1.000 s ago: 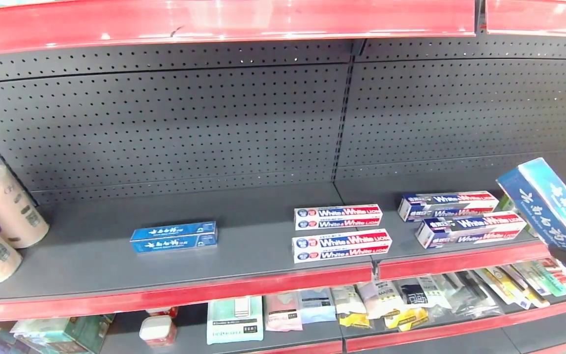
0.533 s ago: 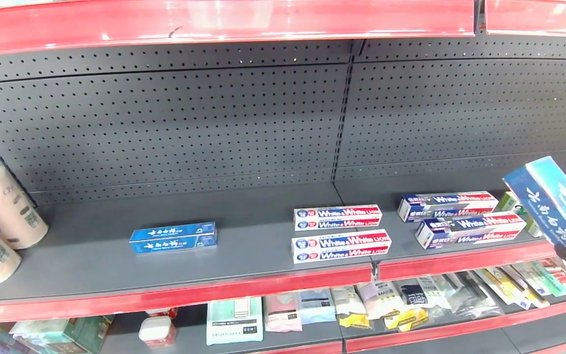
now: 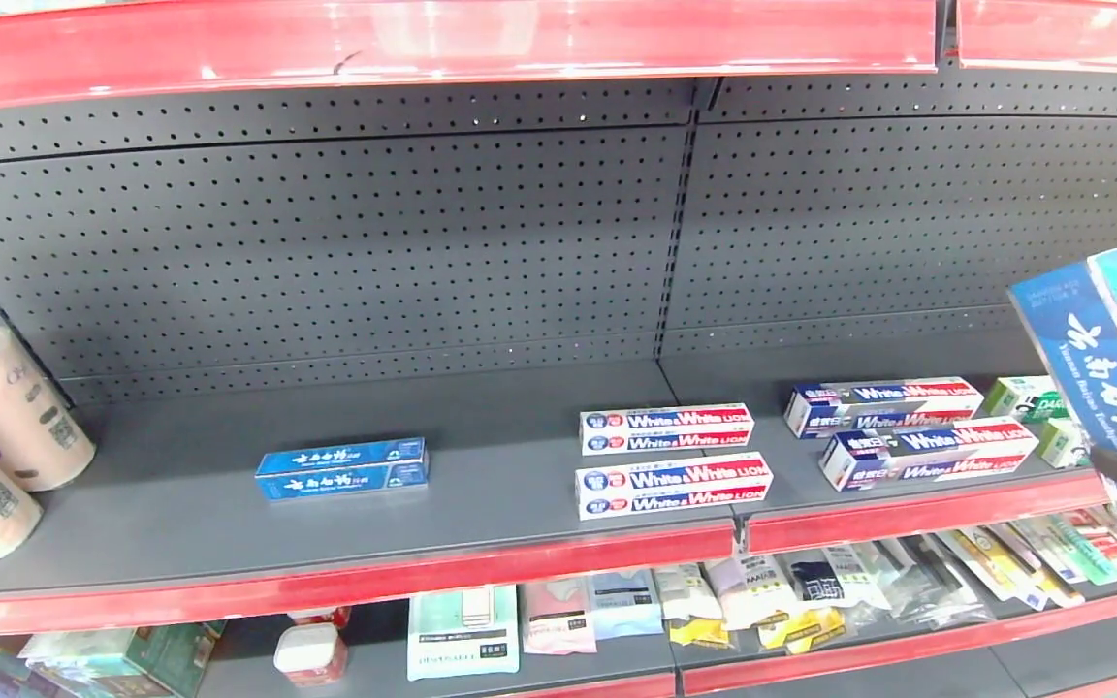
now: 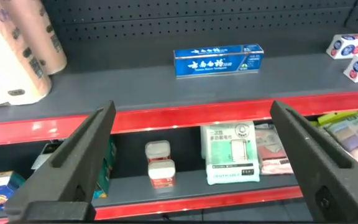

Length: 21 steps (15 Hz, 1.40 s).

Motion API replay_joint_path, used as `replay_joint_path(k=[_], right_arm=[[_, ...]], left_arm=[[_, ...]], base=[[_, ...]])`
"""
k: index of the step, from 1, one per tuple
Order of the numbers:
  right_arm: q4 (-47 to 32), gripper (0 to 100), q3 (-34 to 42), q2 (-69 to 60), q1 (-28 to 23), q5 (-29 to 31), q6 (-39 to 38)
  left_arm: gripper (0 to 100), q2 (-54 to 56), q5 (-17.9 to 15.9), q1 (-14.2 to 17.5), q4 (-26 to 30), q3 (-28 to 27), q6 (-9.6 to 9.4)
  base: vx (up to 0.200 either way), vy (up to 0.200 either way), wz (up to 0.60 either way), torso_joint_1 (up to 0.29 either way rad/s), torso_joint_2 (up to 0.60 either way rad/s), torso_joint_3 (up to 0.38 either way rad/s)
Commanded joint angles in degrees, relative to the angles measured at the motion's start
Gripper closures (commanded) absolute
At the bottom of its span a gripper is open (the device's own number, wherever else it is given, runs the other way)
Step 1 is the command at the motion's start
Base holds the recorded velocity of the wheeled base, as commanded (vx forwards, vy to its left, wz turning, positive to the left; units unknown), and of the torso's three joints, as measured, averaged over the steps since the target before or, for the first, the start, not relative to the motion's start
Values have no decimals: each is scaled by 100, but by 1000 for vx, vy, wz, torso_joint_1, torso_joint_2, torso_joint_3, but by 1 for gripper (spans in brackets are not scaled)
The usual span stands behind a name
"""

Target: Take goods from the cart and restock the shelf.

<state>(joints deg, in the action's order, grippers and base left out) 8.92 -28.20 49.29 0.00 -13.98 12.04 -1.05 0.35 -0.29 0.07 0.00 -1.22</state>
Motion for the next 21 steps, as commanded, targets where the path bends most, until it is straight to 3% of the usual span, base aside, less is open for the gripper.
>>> replay_joint_path(k=[1, 3, 4, 5, 6, 9, 11, 12, 13, 15, 17, 18, 19, 21], right_arm=[[13, 100, 69, -68, -70, 1, -62], [13, 100, 253, -60, -53, 1, -132], [4, 100, 288, -51, -53, 1, -115], [4, 100, 280, -33, -53, 18, -88], [4, 100, 253, 11, -44, 106, -44], [4, 100, 271, -24, -35, 361, 140], [4, 100, 253, 11, -44, 458, 272], [4, 100, 201, 64, -35, 493, 360], [4, 100, 209, 90, -35, 493, 430], [4, 100, 227, 107, -35, 493, 492], [4, 100, 192, 107, -35, 511, 518], [4, 100, 183, 81, -35, 511, 536], [4, 100, 192, 64, -35, 511, 536], [4, 100, 183, 55, -35, 511, 545]], left_arm=[[0, -106, -27, -15, 1, 0, -1], [0, -343, 61, 29, 1, -53, -142], [0, -1222, 184, 38, -7, -809, -98], [0, -2699, 211, 64, -104, -1863, 614], [0, -3499, 184, 56, -122, -2452, 1194], [0, -5415, 404, 73, -209, -2637, 1106], [0, -6847, 659, 56, -798, -3006, 1150], [0, -7770, 685, 38, -1572, -3252, 1150], [0, -8385, 782, 20, -1941, -3454, 1150], [0, -9036, 808, -67, -1721, -3999, 1177], [0, -9519, 808, -278, -1097, -4579, 1546], [0, -9862, 817, -428, -781, -5089, 1897], [0, -10143, 844, -568, -614, -5467, 2038], [0, -10512, 975, -779, -376, -5959, 2012]], base=[[0, 0, 0, 0, 0, 0], [0, 0, 0, 0, 0, 0], [0, 0, 0, 0, 0, 0], [0, 0, 0, 0, 0, 0], [0, 0, 0, 0, 0, 0], [0, 0, 0, 0, 0, 0], [0, 0, 0, 0, 0, 0], [0, 0, 0, 0, 0, 0], [0, 0, 0, 0, 0, 0], [0, 0, 0, 0, 0, 0], [0, 0, 0, 0, 0, 0], [0, 0, 0, 0, 0, 0], [0, 0, 0, 0, 0, 0], [0, 0, 0, 0, 0, 0]])
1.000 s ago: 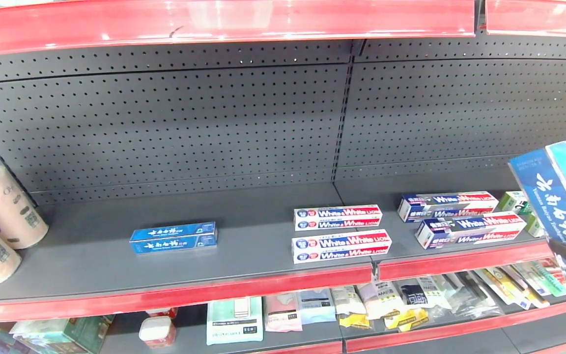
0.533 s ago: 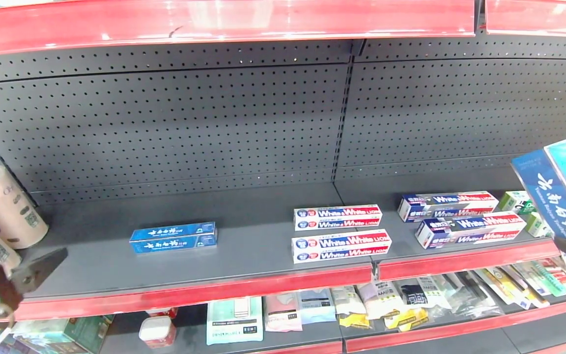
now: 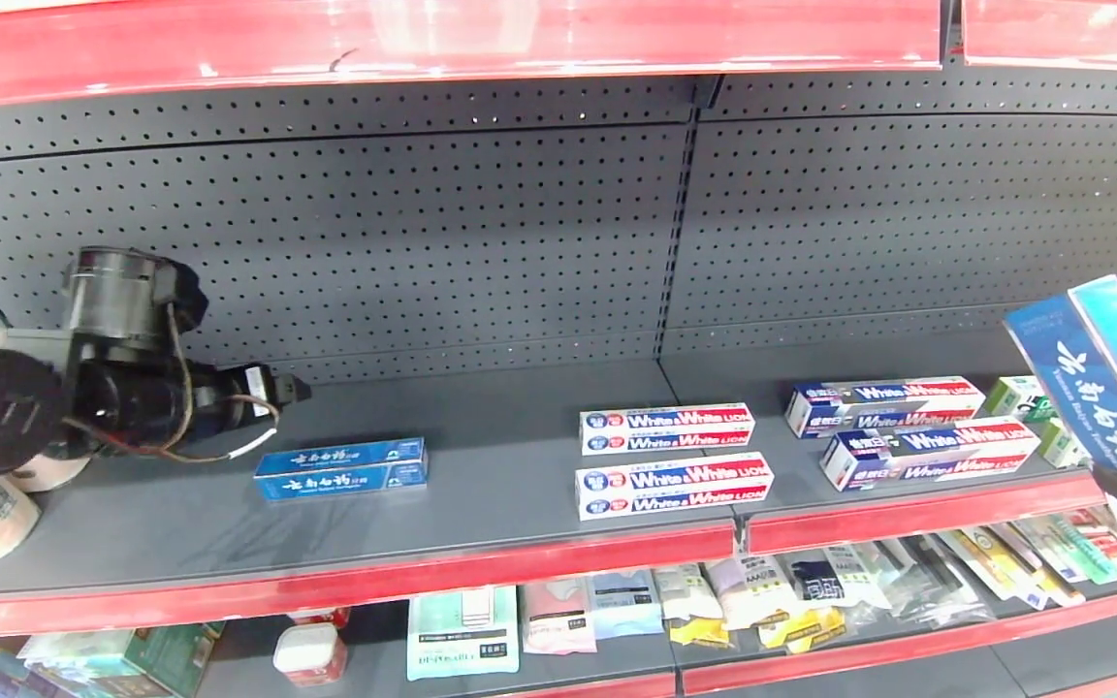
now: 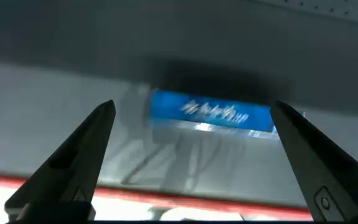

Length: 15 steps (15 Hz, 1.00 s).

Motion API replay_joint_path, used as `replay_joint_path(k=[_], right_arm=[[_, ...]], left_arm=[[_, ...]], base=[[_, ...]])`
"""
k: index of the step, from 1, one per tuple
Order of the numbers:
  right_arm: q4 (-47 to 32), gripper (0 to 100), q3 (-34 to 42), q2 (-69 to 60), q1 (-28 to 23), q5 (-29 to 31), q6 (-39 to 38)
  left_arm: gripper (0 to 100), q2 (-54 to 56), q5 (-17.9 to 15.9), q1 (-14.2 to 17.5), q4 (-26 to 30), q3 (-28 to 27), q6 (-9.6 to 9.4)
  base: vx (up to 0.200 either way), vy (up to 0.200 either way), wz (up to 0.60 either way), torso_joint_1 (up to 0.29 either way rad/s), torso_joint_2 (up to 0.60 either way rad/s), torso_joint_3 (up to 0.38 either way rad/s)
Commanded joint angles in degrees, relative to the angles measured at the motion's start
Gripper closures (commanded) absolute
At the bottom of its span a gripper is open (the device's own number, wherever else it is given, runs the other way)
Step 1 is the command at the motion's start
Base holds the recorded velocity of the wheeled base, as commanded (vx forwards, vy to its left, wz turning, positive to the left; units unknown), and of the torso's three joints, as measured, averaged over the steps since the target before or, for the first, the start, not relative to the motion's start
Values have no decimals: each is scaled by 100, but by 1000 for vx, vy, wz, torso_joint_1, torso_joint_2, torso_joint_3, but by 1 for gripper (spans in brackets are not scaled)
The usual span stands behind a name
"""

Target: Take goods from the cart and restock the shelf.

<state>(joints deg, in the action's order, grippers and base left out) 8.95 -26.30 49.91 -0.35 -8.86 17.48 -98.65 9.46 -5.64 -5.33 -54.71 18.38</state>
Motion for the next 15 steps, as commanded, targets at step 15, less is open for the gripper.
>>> replay_joint_path(k=[15], right_arm=[[2, 100, 89, -104, 0, -1, -17]], left_arm=[[0, -1640, 170, -525, 1086, -1411, -423]], base=[[0, 0, 0, 0, 0, 0]])
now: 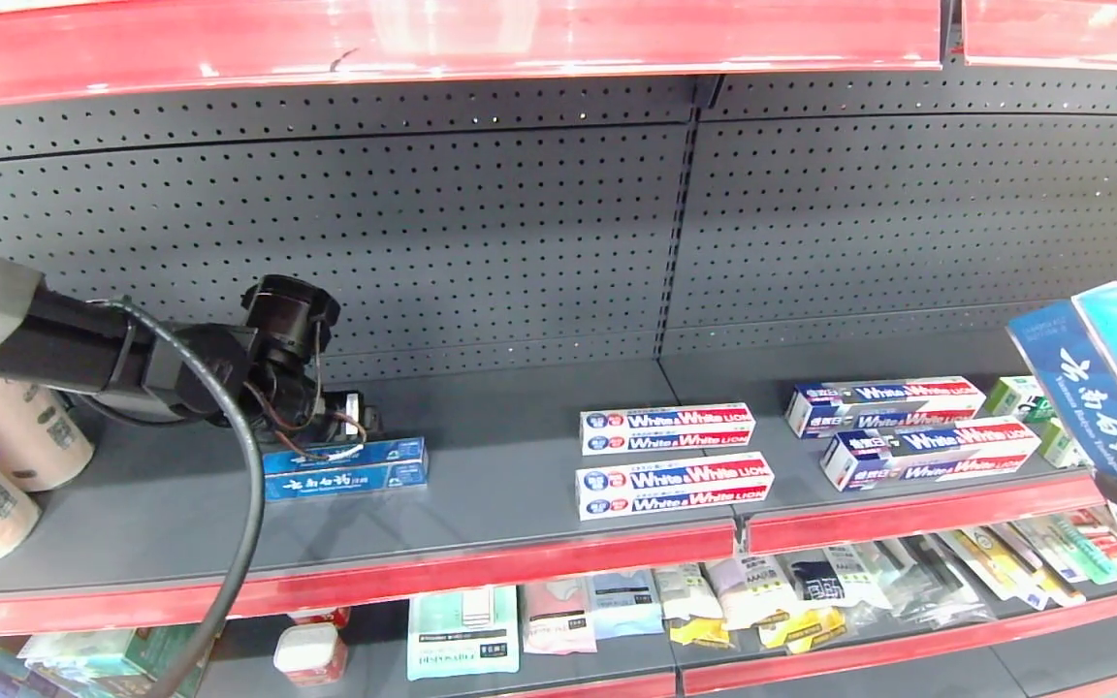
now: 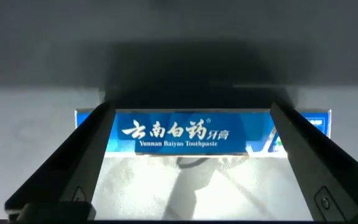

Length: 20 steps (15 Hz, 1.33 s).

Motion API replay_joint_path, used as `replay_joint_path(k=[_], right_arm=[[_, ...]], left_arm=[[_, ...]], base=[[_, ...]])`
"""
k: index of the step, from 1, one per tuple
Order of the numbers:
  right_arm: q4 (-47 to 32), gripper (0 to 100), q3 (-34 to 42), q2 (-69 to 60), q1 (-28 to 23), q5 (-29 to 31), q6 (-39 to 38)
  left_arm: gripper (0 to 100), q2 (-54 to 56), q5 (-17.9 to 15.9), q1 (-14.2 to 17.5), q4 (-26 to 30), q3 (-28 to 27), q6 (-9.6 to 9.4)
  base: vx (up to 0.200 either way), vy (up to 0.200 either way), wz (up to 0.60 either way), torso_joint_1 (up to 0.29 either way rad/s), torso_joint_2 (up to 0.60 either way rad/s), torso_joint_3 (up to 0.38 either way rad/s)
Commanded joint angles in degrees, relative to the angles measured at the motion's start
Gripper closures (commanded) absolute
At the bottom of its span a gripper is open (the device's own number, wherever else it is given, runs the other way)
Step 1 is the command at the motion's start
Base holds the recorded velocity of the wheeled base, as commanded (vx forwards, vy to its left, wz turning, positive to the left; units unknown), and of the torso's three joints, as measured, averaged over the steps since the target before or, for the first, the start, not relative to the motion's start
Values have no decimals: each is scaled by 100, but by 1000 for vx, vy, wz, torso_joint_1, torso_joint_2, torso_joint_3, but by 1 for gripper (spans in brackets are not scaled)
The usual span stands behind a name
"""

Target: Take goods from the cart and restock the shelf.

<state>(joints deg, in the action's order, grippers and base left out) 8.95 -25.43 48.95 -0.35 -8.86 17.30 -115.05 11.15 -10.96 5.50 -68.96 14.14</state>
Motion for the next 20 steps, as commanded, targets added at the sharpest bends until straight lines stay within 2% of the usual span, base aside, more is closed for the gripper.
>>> replay_joint_path(k=[1, 7, 20], right_arm=[[2, 100, 3, -8, 0, -1, 2], [2, 100, -15, -8, 0, -1, 10], [2, 100, 20, -8, 0, 7, 19]], left_arm=[[0, -26, 1, 6, 4, 32, 1], [0, -307, -26, 32, -119, -12, 27], [0, -202, -52, 6, -119, -109, 1]], base=[[0, 0, 0, 0, 0, 0], [0, 0, 0, 0, 0, 0], [0, 0, 0, 0, 0, 0]])
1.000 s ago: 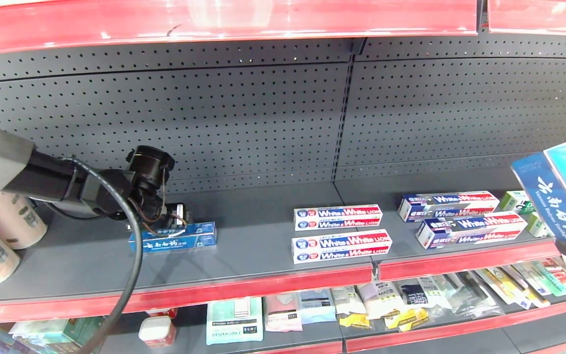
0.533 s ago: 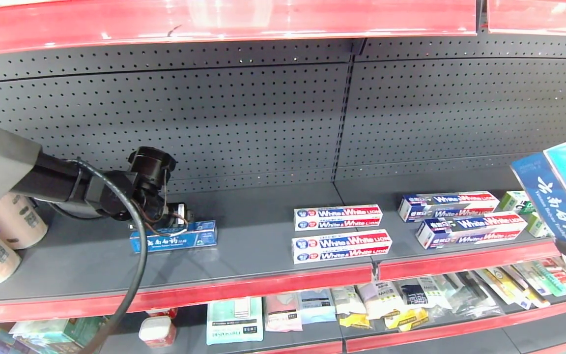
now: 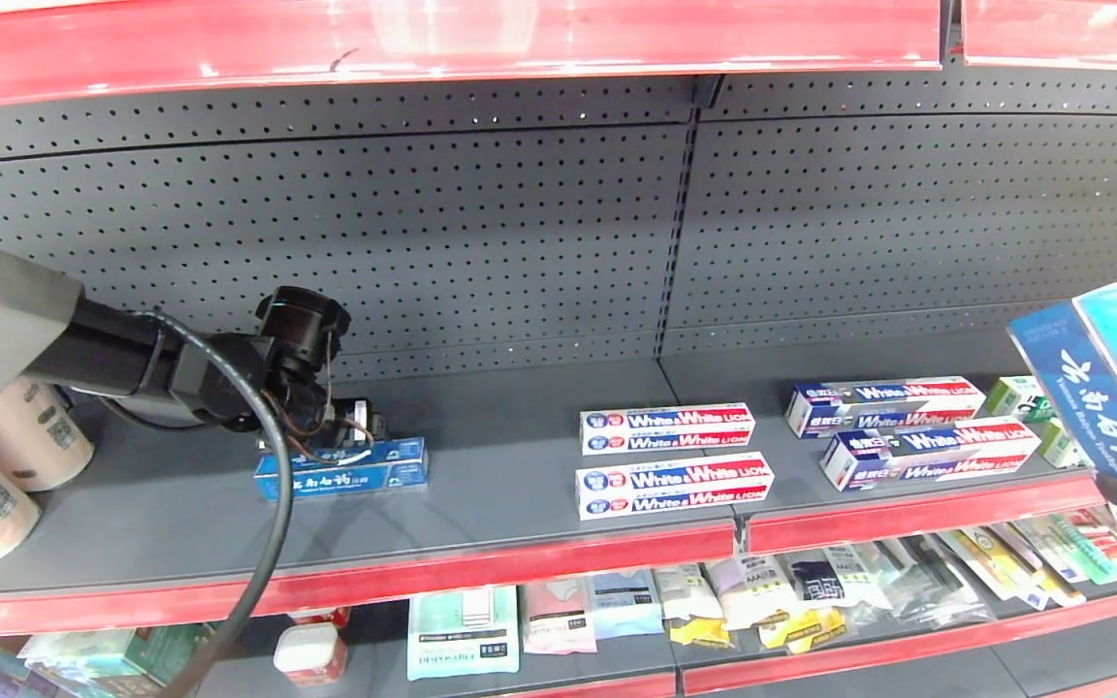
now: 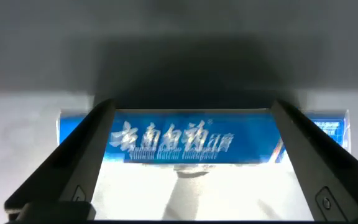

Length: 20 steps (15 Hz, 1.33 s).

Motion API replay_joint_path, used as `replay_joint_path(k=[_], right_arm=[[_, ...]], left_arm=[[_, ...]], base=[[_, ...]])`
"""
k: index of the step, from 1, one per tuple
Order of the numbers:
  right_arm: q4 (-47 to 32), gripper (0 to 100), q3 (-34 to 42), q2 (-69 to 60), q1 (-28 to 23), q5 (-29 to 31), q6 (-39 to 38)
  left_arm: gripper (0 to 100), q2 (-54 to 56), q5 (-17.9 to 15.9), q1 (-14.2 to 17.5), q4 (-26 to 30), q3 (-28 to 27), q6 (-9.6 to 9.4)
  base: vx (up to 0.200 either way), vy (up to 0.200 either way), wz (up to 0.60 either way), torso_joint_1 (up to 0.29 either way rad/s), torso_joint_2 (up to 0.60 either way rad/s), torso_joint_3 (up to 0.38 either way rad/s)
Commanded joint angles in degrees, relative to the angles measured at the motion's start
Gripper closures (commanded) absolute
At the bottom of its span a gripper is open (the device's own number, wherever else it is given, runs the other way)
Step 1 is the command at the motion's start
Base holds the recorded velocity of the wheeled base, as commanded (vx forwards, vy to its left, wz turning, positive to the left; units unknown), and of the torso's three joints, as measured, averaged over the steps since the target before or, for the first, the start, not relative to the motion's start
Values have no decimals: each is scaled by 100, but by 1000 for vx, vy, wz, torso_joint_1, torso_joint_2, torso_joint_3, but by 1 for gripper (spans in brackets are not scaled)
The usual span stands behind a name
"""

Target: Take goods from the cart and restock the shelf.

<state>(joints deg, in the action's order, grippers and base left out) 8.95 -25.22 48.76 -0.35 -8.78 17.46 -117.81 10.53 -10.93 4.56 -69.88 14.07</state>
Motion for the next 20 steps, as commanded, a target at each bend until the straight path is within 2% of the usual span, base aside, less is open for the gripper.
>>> replay_joint_path(k=[1, 11, 20], right_arm=[[2, 100, 9, 10, 0, -1, 3], [2, 100, 44, 10, 0, -1, 3], [2, 100, 96, 10, 9, -10, 3]], left_arm=[[0, 83, 10, 4, -16, -44, -1], [0, -286, 10, 12, -34, -334, 43], [0, -374, -69, 12, 10, -228, 87]], base=[[0, 0, 0, 0, 0, 0], [0, 0, 0, 0, 0, 0], [0, 0, 0, 0, 0, 0]])
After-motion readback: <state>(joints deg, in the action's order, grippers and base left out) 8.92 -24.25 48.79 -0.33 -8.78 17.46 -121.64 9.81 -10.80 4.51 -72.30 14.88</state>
